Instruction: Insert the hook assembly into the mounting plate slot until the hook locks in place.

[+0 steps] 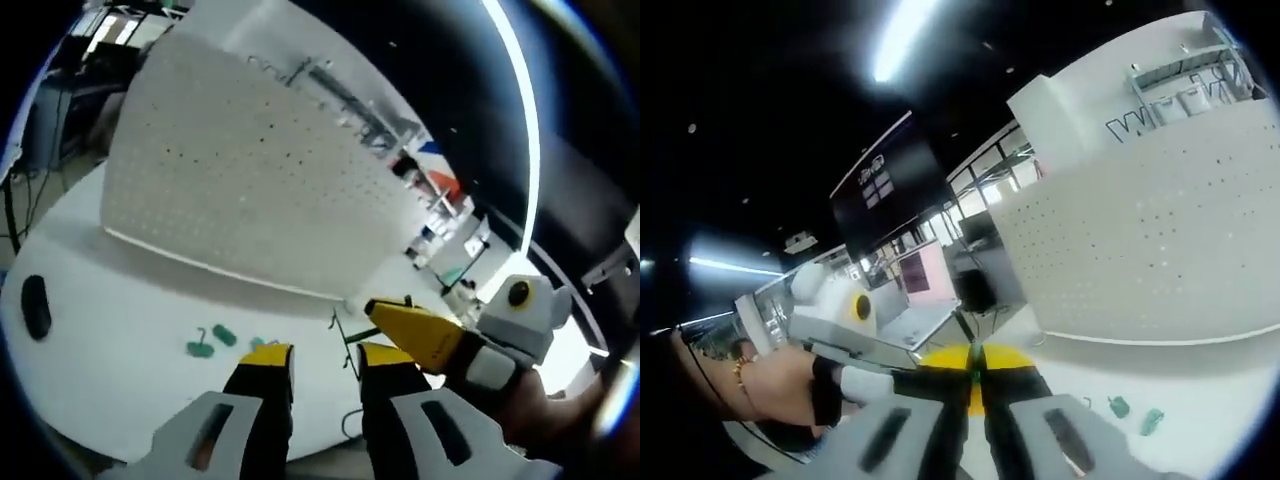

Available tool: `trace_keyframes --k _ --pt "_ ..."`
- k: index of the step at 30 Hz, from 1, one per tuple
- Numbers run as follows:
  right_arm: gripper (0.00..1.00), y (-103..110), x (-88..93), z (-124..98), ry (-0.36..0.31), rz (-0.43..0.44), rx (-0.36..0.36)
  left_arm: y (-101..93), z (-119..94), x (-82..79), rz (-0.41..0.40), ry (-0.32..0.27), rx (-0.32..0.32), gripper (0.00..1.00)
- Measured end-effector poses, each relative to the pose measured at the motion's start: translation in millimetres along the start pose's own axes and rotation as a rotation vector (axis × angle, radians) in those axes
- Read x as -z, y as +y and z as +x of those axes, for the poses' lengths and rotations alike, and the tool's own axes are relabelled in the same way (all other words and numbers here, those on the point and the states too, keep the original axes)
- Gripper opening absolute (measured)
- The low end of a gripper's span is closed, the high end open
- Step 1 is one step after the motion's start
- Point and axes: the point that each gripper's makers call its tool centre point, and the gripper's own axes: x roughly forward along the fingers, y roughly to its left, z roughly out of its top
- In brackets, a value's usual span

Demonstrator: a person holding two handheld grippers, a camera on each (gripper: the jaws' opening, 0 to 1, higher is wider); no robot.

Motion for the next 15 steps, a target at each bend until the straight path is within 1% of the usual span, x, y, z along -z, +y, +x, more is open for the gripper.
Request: trace_keyframes --k 1,4,7,9,11,15 --pt "0.00 0.6 -0.4 0.3 -0.004 -0.003 0.000 -3.1 -0.7 -0.8 -0.006 -0.002 0.014 0.18" --pt "0.00 3.2 0.0 0.9 -0.011 -0.018 0.000 -7.4 -1.9 -2.1 -0.013 -0.004 0.028 0.06" --pt "0.00 4.3 -1.8 -0.9 -0.029 -0.022 0.002 -9.1 -2.7 -3.8 -0.021 -0.017 0.034 0.05" --pt "0.00 4.2 -1.4 -1.3 -0.028 -0.023 0.001 -8.8 -3.5 -2.5 -0.047 -0.009 0.040 0.04" --pt "0.00 4.6 1.1 -1.5 -0.017 -0.016 -0.004 -8.0 -4.4 -1.8 -0.050 -0.005 0.037 0.03" --pt "0.01 6.2 3.9 -2.0 0.009 -0.022 -0.012 -5.0 -5.8 -0.8 -0.018 0.005 0.011 0.02"
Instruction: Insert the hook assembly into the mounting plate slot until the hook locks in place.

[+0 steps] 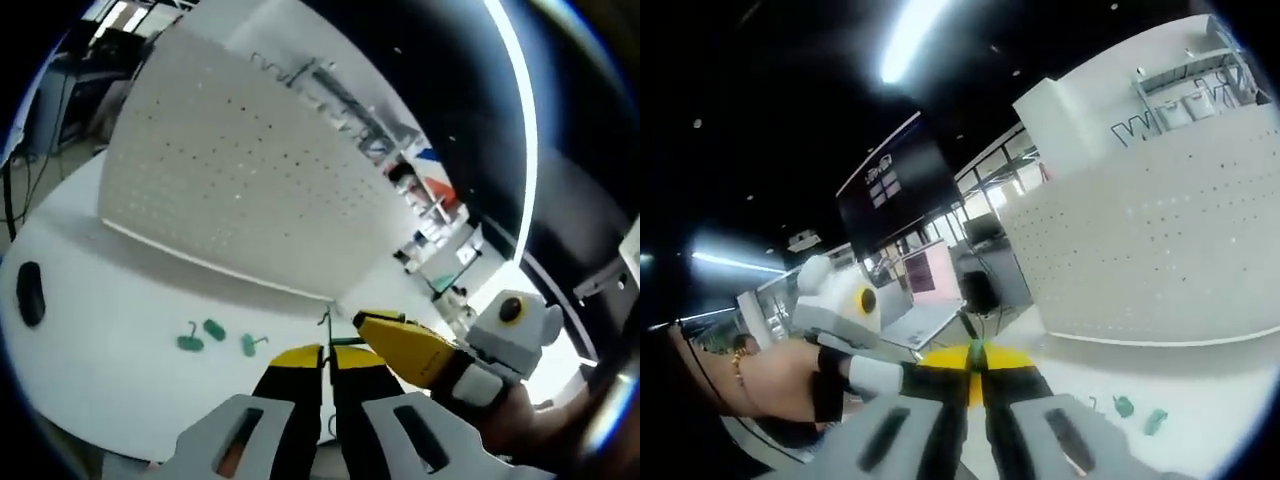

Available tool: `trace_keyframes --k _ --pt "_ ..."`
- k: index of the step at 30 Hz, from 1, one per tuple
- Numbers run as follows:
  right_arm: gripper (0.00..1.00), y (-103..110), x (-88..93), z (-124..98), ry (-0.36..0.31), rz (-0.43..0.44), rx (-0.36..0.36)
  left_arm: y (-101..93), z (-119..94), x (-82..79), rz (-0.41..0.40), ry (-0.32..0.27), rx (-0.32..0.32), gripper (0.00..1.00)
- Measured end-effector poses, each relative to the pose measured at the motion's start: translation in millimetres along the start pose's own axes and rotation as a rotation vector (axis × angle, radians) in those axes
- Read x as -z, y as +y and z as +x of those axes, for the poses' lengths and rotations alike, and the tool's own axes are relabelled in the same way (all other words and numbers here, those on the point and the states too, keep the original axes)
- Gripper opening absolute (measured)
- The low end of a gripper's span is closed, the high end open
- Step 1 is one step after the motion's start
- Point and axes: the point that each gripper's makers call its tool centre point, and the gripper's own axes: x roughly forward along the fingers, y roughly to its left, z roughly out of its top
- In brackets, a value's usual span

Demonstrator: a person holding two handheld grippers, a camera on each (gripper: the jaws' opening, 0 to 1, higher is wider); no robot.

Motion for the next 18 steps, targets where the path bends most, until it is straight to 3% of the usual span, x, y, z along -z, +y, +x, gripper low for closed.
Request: trace_keyframes --k 2,4,8,10,12,13,16,18 --pt "0.02 0 -3.0 0 -0.006 0.014 -0.009 0.3 0 -3.9 0.025 -0.014 -0.017 0.01" --pt "0.06 5 -4.4 0 0.013 0.087 -0.049 5.1 -2 -7.0 0.076 -0.018 -0.052 0.01" --pt "0.10 0 -12.7 -6 0.012 0.085 -0.043 11.2 -7 -10.7 0.191 -0.016 -0.112 0.01" --pt "0.11 -2 -12.6 -10 0.034 0.124 -0.052 12.8 -10 -13.3 0.264 -0.025 -0.144 0.01" --pt "0.15 -6 -7.8 -12 0.066 0.121 -0.050 12.9 -12 -11.9 0.299 -0.025 -0.163 0.01" --pt "0.15 -17 -3.1 -13 0.081 0.038 -0.013 12.6 -12 -10.5 0.303 -0.023 -0.166 0.01" --pt "0.16 -12 1.2 -14 0.092 0.179 -0.052 12.6 -11 -3.4 0.313 0.000 -0.177 0.01" --pt "0.16 -10 0.1 -13 0.096 0.166 -0.065 11.1 -11 -2.7 0.321 -0.004 -0.179 0.01"
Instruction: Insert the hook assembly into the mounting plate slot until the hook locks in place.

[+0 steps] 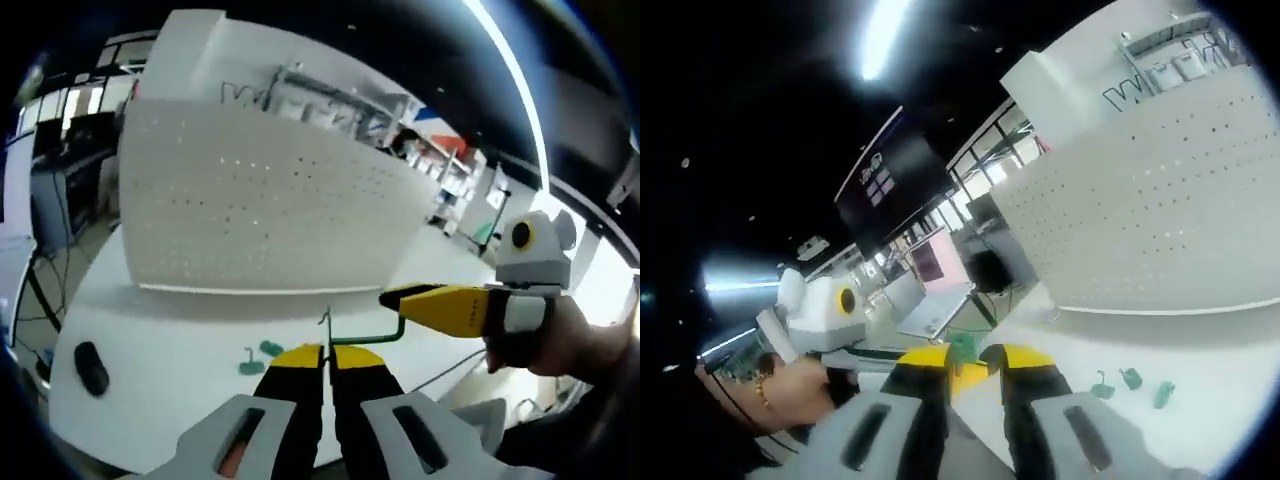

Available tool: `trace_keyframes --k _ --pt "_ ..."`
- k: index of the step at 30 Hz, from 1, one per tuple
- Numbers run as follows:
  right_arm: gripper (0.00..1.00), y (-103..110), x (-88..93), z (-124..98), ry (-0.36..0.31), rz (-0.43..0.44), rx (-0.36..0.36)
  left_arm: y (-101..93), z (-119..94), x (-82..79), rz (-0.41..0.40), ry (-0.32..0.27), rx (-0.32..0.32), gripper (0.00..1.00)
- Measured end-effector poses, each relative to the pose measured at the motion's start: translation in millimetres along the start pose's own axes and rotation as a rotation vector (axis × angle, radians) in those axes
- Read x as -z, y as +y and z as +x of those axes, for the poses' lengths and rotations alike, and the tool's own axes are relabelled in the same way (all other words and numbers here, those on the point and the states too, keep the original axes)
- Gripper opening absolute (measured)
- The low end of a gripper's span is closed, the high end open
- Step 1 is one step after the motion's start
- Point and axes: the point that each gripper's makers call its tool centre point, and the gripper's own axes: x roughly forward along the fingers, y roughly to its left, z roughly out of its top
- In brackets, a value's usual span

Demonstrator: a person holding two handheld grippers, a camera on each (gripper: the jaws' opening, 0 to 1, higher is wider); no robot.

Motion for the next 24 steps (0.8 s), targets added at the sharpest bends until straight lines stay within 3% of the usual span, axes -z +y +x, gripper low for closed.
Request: trace_keyframes --k 8,16,18,24 --pt "0.15 9 7.1 5 0.029 0.001 -0.029 -5.3 6 -6.2 0.090 -0.011 -0.039 0.01" --pt "0.12 6 -1.6 4 -0.034 0.078 -0.025 -12.9 3 -21.8 0.193 -0.059 -0.034 0.01" --pt "0.06 3 -1.4 3 -0.041 0.073 -0.010 -12.5 2 -23.8 0.198 -0.065 -0.032 0.01" --pt "0.06 2 -2.5 5 -0.056 0.148 -0.022 -12.6 3 -25.5 0.200 -0.075 -0.024 0.01"
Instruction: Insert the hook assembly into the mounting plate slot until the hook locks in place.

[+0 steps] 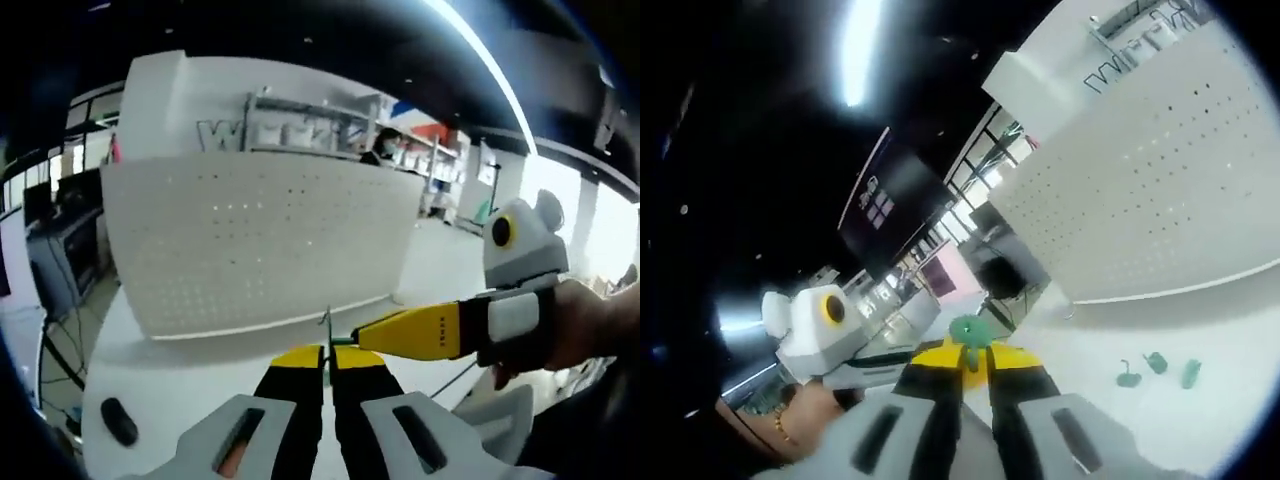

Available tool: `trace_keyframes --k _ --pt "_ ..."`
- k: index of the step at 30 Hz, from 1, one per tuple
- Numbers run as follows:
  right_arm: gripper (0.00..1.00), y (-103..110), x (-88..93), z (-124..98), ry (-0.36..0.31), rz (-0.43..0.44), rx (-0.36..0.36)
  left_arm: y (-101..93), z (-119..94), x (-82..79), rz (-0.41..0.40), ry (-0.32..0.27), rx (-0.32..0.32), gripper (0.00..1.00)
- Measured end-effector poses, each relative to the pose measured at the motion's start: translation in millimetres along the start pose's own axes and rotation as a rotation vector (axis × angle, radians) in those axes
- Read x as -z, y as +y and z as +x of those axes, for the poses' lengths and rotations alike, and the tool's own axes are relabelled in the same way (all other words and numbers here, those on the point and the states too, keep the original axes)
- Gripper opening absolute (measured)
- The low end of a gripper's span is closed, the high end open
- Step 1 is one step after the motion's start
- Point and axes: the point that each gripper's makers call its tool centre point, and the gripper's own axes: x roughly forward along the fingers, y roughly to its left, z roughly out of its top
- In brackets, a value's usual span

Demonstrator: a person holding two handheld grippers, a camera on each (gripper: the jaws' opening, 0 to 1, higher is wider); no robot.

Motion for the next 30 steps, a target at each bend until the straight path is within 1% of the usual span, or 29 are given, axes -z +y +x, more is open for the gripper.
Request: trace_keyframes --k 2,3,4,5,6,8,15,17,19,21,24,27,30 --pt "0.05 1 1.2 2 0.000 0.028 -0.009 -0.3 0 0.7 0.027 0.005 0.003 0.01" --pt "0.04 3 1.3 3 -0.008 0.061 -0.021 -1.6 -1 0.5 0.057 0.008 0.008 0.01" --pt "0.03 4 0.7 4 -0.017 0.075 -0.024 -2.7 -1 0.3 0.070 0.011 0.012 0.01" --pt "0.03 5 0.3 5 -0.023 0.082 -0.028 -3.4 -2 -0.3 0.079 0.012 0.013 0.01" --pt "0.03 5 0.3 6 -0.027 0.081 -0.025 -0.2 -3 -1.7 0.094 0.009 0.002 0.01" --pt "0.03 5 -0.6 8 -0.036 0.104 -0.022 4.0 -3 -2.1 0.077 0.010 0.006 0.01" --pt "0.01 5 4.1 12 -0.032 0.063 0.007 8.0 -1 3.5 0.053 0.031 0.022 0.01" --pt "0.01 3 6.7 11 -0.024 0.025 0.034 7.9 0 8.0 0.023 0.048 0.039 0.01" --pt "0.00 2 7.6 11 -0.021 0.004 0.052 7.2 0 10.3 0.005 0.045 0.052 0.02" --pt "0.00 0 10.4 12 0.002 -0.023 0.071 6.6 2 14.6 -0.019 0.058 0.064 0.02" --pt "0.00 -2 11.2 12 0.005 -0.035 0.075 7.1 2 16.0 -0.029 0.053 0.074 0.03" --pt "0.00 -5 13.3 13 0.007 -0.025 0.085 7.6 3 18.1 -0.030 0.053 0.080 0.04" --pt "0.00 -8 13.6 13 0.002 -0.005 0.091 8.9 3 18.7 -0.030 0.030 0.071 0.05"
